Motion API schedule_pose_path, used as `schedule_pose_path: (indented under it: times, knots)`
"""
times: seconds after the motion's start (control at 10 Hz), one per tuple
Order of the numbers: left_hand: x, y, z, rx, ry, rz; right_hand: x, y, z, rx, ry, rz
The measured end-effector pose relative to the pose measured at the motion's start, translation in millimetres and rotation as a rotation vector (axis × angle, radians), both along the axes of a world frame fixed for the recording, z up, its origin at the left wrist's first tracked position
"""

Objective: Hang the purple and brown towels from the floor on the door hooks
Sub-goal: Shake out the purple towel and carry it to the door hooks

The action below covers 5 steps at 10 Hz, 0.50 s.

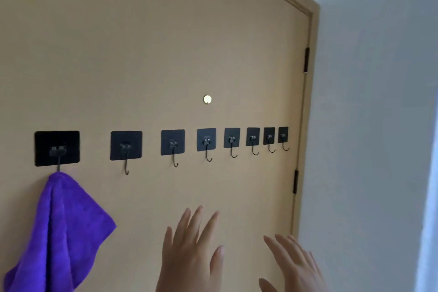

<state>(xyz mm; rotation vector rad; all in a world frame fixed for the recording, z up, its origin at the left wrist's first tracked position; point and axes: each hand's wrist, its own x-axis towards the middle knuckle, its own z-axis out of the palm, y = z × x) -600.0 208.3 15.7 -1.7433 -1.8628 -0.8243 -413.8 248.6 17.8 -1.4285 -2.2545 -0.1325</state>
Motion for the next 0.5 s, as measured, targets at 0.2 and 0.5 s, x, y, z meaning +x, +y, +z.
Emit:
schedule_pose_path:
  times: [0.2,0.5]
  knots:
    - [121.2,42.0,-0.2,-0.145,0.064,-0.211,129.2,-14.4,10.7,0.031,0.164,-0.237]
    - [363.6,61.5,-7.7,-0.180,0.169,-0.575,322.0,-80.8,18.0,-0.056,0.249,-0.678]
